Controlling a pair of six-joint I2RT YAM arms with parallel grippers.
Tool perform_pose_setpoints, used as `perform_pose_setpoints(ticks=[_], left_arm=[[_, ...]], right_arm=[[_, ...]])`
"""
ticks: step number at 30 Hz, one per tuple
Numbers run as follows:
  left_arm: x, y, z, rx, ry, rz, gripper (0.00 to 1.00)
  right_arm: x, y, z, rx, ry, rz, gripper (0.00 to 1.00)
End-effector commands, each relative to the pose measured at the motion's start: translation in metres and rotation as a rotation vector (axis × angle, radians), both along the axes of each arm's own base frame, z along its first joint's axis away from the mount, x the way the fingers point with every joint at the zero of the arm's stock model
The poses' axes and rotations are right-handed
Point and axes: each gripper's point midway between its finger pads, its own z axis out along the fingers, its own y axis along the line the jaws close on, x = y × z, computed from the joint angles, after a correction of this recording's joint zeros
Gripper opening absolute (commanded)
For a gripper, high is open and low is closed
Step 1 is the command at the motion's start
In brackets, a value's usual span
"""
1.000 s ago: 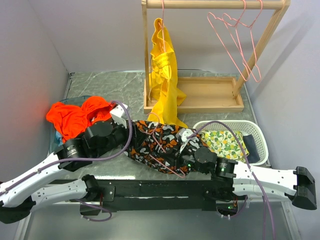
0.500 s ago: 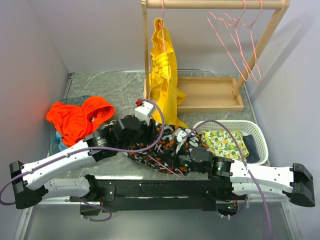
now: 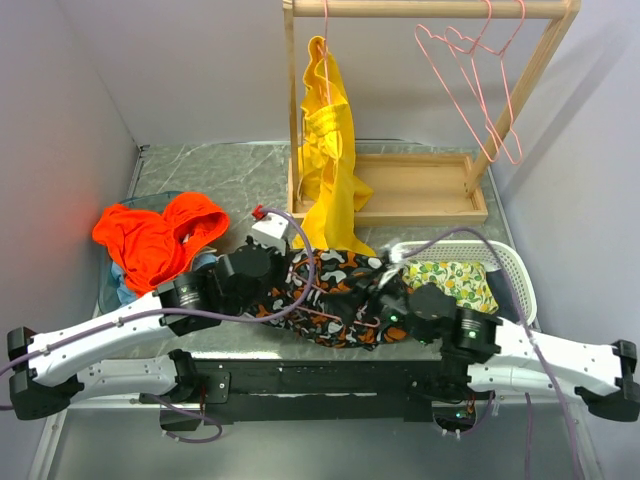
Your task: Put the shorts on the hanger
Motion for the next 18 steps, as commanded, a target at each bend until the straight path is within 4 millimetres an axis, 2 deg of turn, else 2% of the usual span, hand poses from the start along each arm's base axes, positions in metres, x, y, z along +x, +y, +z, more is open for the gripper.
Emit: perform_pose_setpoints(ticks=[1, 4, 6, 7, 8, 12, 18], left_arm=[[0.006, 0.009, 0.018, -0.031, -0.074, 0.047, 0.01], [0.005, 0.013, 0.021, -0.039, -0.080, 0.063, 0.01], [0.007, 0.017, 0.023, -0.047, -0.075, 0.090, 0.01], [0.008, 0.019, 0.026, -0.064, -0.072, 0.115, 0.01], [0.010, 0.021, 0.027, -0.071, -0.075, 0.133, 0.01], [0.016, 0.032, 0.029, -0.083, -0.083, 0.219, 0.01], [0.028, 0.039, 0.039, -0.094, -0.086, 0.327, 0.01]], right_arm=[[0.010, -0.043, 0.021, 0.118, 0.082, -0.183, 0.72], [0.012, -0.075, 0.012, 0.166, 0.129, -0.279, 0.70], [0.012, -0.084, 0.005, 0.186, 0.161, -0.314, 0.66], [0.011, -0.087, -0.008, 0.168, 0.173, -0.321, 0.65], [0.010, -0.092, -0.009, 0.195, 0.181, -0.326, 0.63], [0.001, -0.093, -0.029, 0.225, 0.222, -0.286, 0.53], [-0.014, -0.080, -0.047, 0.173, 0.231, -0.176, 0.46]])
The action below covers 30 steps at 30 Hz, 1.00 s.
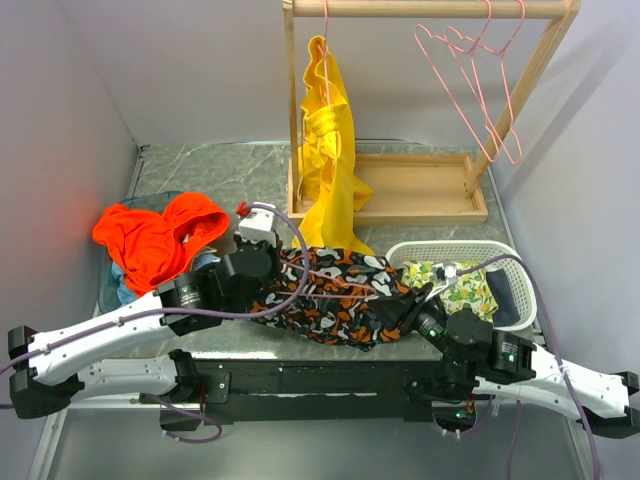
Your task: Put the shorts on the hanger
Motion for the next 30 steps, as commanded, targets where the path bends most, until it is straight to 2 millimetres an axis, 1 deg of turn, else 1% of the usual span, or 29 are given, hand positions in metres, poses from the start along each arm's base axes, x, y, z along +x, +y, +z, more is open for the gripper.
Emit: perform_pose_setpoints(ticks=[1, 5, 7, 9, 10, 12, 13, 14, 15, 16, 17, 18, 19, 21, 22, 24, 26, 28, 30], left_arm=[[0.015, 0.009, 0.029, -0.054, -0.030, 0.126, 0.01], [0.026, 0.009, 0.026, -0.029, -0.003, 0.149, 0.01], [0.028, 0.006, 0.024, -0.028, 0.001, 0.138, 0.01], [0.031, 0.007, 0.025, -0.039, 0.006, 0.135, 0.01], [0.032, 0.008, 0.026, -0.043, 0.008, 0.136, 0.01], [0.035, 0.009, 0.027, -0.046, 0.011, 0.132, 0.01], [0.035, 0.008, 0.028, -0.046, 0.013, 0.127, 0.01], [0.035, 0.009, 0.028, -0.046, 0.014, 0.129, 0.01], [0.036, 0.007, 0.029, -0.048, 0.016, 0.118, 0.01], [0.036, 0.006, 0.030, -0.047, 0.018, 0.114, 0.01], [0.036, 0.005, 0.029, -0.043, 0.023, 0.106, 0.01], [0.036, 0.002, 0.030, -0.042, 0.026, 0.099, 0.01], [0.036, 0.001, 0.030, -0.041, 0.032, 0.090, 0.01], [0.035, -0.002, 0.030, -0.036, 0.040, 0.080, 0.01], [0.035, -0.004, 0.029, -0.037, 0.044, 0.071, 0.01], [0.034, -0.004, 0.031, -0.036, 0.047, 0.066, 0.01], [0.033, -0.006, 0.032, -0.039, 0.053, 0.052, 0.01], [0.031, -0.006, 0.031, -0.034, 0.061, 0.046, 0.01], [0.030, -0.006, 0.034, -0.038, 0.060, 0.039, 0.01]], right_arm=[[-0.010, 0.012, -0.007, -0.010, 0.017, 0.078, 0.45], [-0.015, 0.022, -0.020, -0.078, 0.030, 0.125, 0.41], [-0.017, 0.027, -0.026, -0.110, 0.027, 0.145, 0.42], [-0.018, 0.029, -0.032, -0.147, 0.015, 0.155, 0.46], [-0.023, 0.034, -0.037, -0.181, 0.013, 0.175, 0.48], [-0.026, 0.037, -0.042, -0.233, 0.005, 0.177, 0.52], [-0.022, 0.038, -0.046, -0.285, -0.004, 0.146, 0.54], [-0.031, 0.044, -0.048, -0.317, -0.017, 0.178, 0.57], [-0.031, 0.049, -0.053, -0.375, -0.024, 0.174, 0.59], [-0.028, 0.049, -0.055, -0.422, -0.041, 0.147, 0.61], [-0.033, 0.053, -0.057, -0.460, -0.055, 0.158, 0.63], [-0.033, 0.059, -0.061, -0.523, -0.059, 0.147, 0.64], [-0.029, 0.056, -0.066, -0.583, -0.069, 0.116, 0.64], [-0.027, 0.062, -0.070, -0.663, -0.083, 0.102, 0.66], [-0.025, 0.063, -0.071, -0.690, -0.095, 0.094, 0.66], [-0.023, 0.068, -0.072, -0.712, -0.113, 0.096, 0.68], [-0.022, 0.070, -0.074, -0.733, -0.126, 0.109, 0.68], [-0.017, 0.071, -0.079, -0.746, -0.121, 0.119, 0.67], [-0.017, 0.073, -0.087, -0.750, -0.109, 0.152, 0.65]])
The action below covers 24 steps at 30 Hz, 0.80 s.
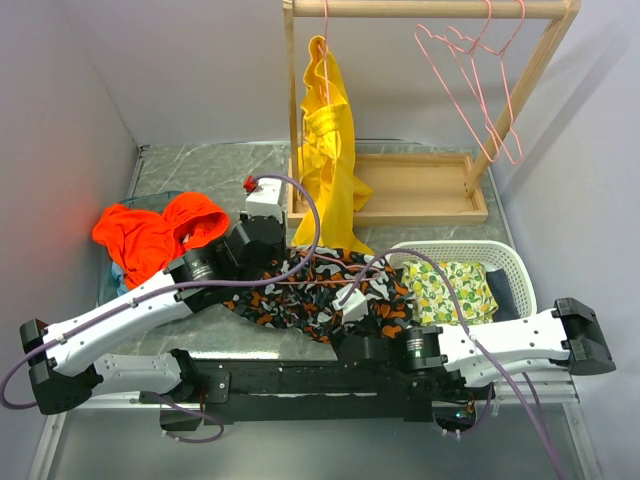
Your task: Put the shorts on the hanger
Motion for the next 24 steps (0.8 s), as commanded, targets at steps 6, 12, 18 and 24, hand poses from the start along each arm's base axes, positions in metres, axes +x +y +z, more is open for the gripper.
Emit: perform_pose_setpoints(ticks=[6, 12, 18, 24], left_arm=[[-0.003, -0.001, 0.033, -0.056, -0.030, -0.036, 0.01], [-0.004, 0.003, 0.039, -0.049, -0.036, -0.026, 0.01], [-0.005, 0.007, 0.047, -0.059, -0.049, -0.022, 0.01], [-0.005, 0.012, 0.052, -0.058, -0.058, -0.014, 0.01]], right_arm=[[0.012, 0.015, -0.001, -0.018, 0.013, 0.051, 0.60], [0.016, 0.019, -0.009, -0.076, 0.027, 0.039, 0.63], [0.031, 0.005, -0.007, 0.009, 0.062, -0.042, 0.56], [0.034, -0.001, -0.004, 0.026, 0.070, -0.046, 0.43]])
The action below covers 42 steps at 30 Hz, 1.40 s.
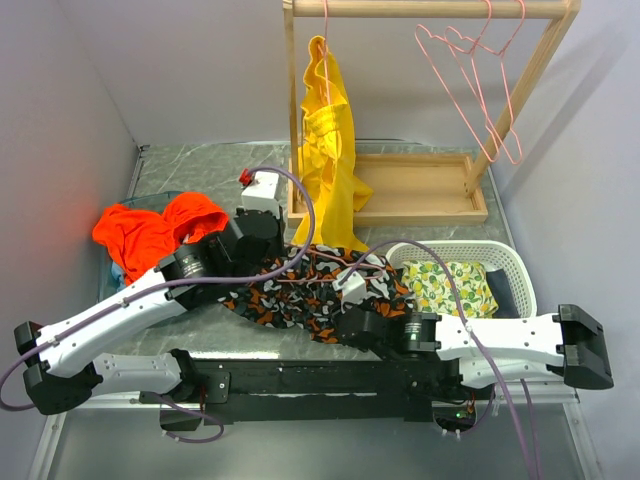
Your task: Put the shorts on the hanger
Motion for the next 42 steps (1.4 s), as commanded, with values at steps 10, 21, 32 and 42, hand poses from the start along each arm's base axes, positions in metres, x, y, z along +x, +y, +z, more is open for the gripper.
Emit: perform_pose_setpoints(ticks=[10, 21, 32, 42], left_arm=[[-0.002, 0.016, 0.035, -0.048, -0.065, 0.020, 0.01], [-0.002, 0.018, 0.036, -0.045, -0.071, 0.022, 0.01], [-0.009, 0.033, 0.050, -0.100, -0.151, 0.012, 0.01], [-0.009, 0.045, 0.061, -0.125, -0.265, 0.022, 0.01]], right_arm=[[0.005, 0.000, 0.017, 0.127, 0.025, -0.028, 0.18], [0.009, -0.003, 0.010, 0.203, 0.065, -0.101, 0.17], [0.028, -0.037, 0.069, 0.396, 0.056, -0.258, 0.00], [0.043, -0.057, 0.104, 0.411, 0.067, -0.322, 0.00]])
